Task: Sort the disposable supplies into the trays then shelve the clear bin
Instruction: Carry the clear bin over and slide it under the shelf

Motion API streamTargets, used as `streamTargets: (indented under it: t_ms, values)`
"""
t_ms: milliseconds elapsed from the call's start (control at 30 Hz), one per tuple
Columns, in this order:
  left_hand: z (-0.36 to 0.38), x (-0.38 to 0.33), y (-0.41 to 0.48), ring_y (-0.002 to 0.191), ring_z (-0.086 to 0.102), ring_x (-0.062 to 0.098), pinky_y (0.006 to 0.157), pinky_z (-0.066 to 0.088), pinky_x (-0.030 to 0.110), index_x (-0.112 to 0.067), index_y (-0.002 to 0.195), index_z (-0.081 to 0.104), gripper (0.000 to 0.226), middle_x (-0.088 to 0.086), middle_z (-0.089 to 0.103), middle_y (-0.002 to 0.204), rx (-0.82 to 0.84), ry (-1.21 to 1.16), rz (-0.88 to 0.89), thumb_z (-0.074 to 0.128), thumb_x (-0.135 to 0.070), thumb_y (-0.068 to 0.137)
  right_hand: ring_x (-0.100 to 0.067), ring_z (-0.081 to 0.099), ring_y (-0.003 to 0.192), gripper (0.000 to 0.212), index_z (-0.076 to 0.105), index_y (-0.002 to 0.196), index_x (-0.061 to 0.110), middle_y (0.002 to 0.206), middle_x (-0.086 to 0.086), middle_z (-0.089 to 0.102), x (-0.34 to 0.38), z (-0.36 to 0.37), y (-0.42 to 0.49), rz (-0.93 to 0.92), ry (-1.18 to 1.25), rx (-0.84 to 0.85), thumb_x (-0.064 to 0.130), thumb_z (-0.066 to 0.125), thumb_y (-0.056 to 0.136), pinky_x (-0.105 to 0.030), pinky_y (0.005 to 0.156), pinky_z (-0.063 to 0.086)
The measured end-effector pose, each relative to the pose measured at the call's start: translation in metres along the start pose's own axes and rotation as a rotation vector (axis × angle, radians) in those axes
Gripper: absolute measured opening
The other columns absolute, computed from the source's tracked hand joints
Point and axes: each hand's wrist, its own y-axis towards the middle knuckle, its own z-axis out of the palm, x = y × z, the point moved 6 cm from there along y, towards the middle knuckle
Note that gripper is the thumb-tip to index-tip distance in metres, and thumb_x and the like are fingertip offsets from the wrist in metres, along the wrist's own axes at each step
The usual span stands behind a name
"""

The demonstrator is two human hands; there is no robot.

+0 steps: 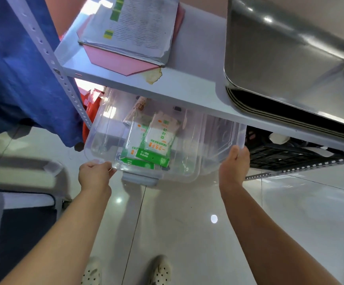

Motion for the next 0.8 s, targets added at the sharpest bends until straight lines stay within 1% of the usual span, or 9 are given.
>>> streamTargets:
  t_ms: [67,167,233,300,433,533,633,733,800]
  values:
    - [-0.002,0.000,-0.001,0.079,0.064,0.023,0.054,0.052,0.017,-0.008,0.092,0.052,0.023,0.018,0.059,0.107,0.023,-0.004,0.003,0.058,0.011,0.080,-0.017,0.046,0.073,0.024,0.051,0.093,0.005,0.083,-0.007,0.048,-0.003,0.001,0.003,0.050,0.037,-0.004,0.022,0.035,0.097,-0.032,0.066,0.040]
    - [-0.005,0.001,-0.001,0.071,0.062,0.018,0.052,0.052,0.013,-0.013,0.075,0.048,0.025,0.015,0.059,0.092,0.059,0.023,0.024,0.058,0.009,0.082,-0.011,0.030,0.056,0.022,0.038,0.072,0.013,0.067,0.000,0.033,-0.002,0.001,-0.001,0.094,0.085,0.012,0.019,0.041,0.093,-0.026,0.055,0.031]
    - [-0.008,0.000,0.001,0.069,0.062,0.017,0.051,0.050,0.014,-0.013,0.072,0.050,0.024,0.009,0.059,0.081,0.065,0.050,0.047,0.058,0.006,0.083,-0.011,0.027,0.055,0.021,0.039,0.074,0.004,0.065,0.001,0.031,-0.002,0.001,-0.009,0.103,0.074,0.019,0.017,0.044,0.090,-0.027,0.053,0.029]
    - [-0.009,0.000,0.003,0.065,0.060,0.017,0.048,0.049,0.011,-0.012,0.070,0.051,0.023,0.007,0.056,0.072,0.080,0.068,0.079,0.058,0.006,0.083,-0.012,0.031,0.058,0.022,0.045,0.088,-0.007,0.068,-0.001,0.037,0.000,0.005,-0.019,0.105,0.079,0.029,0.015,0.049,0.087,-0.026,0.052,0.030]
    - [-0.010,0.000,0.005,0.067,0.061,0.019,0.062,0.049,0.020,-0.004,0.088,0.052,0.012,0.006,0.056,0.072,0.109,0.074,0.087,0.059,0.004,0.083,-0.012,0.039,0.066,0.027,0.049,0.097,-0.007,0.074,-0.014,0.039,0.006,0.018,-0.049,0.094,0.088,0.109,0.014,0.058,0.082,-0.027,0.060,0.036]
    - [-0.011,0.001,0.008,0.073,0.061,0.023,0.069,0.050,0.026,-0.004,0.090,0.052,0.014,0.006,0.057,0.072,0.110,0.082,0.085,0.060,0.004,0.082,-0.002,0.047,0.075,0.026,0.056,0.105,0.011,0.092,0.000,0.051,0.010,0.030,-0.077,0.054,0.057,0.173,0.012,0.066,0.081,-0.022,0.075,0.040]
    - [-0.016,0.004,0.011,0.075,0.061,0.025,0.077,0.051,0.033,-0.010,0.083,0.048,0.019,0.006,0.058,0.076,0.096,0.094,0.078,0.062,0.003,0.081,-0.002,0.048,0.083,0.032,0.053,0.104,0.021,0.089,0.012,0.046,0.023,0.037,-0.095,-0.037,0.060,0.156,0.008,0.069,0.080,-0.016,0.078,0.037]
    - [-0.017,0.004,0.016,0.074,0.061,0.025,0.084,0.052,0.036,-0.006,0.092,0.049,0.020,0.010,0.058,0.080,0.145,0.122,0.068,0.063,0.003,0.081,-0.010,0.046,0.084,0.033,0.054,0.103,0.012,0.089,0.007,0.046,0.040,0.048,-0.111,-0.142,0.029,0.117,0.006,0.073,0.076,-0.016,0.080,0.037]
    - [-0.019,0.002,0.020,0.072,0.061,0.022,0.087,0.052,0.038,-0.003,0.098,0.050,0.022,0.011,0.057,0.079,0.204,0.157,0.042,0.062,0.003,0.081,-0.006,0.045,0.087,0.041,0.055,0.110,0.009,0.097,0.000,0.049,0.047,0.056,-0.125,-0.190,0.010,0.097,0.008,0.075,0.074,-0.006,0.080,0.035]
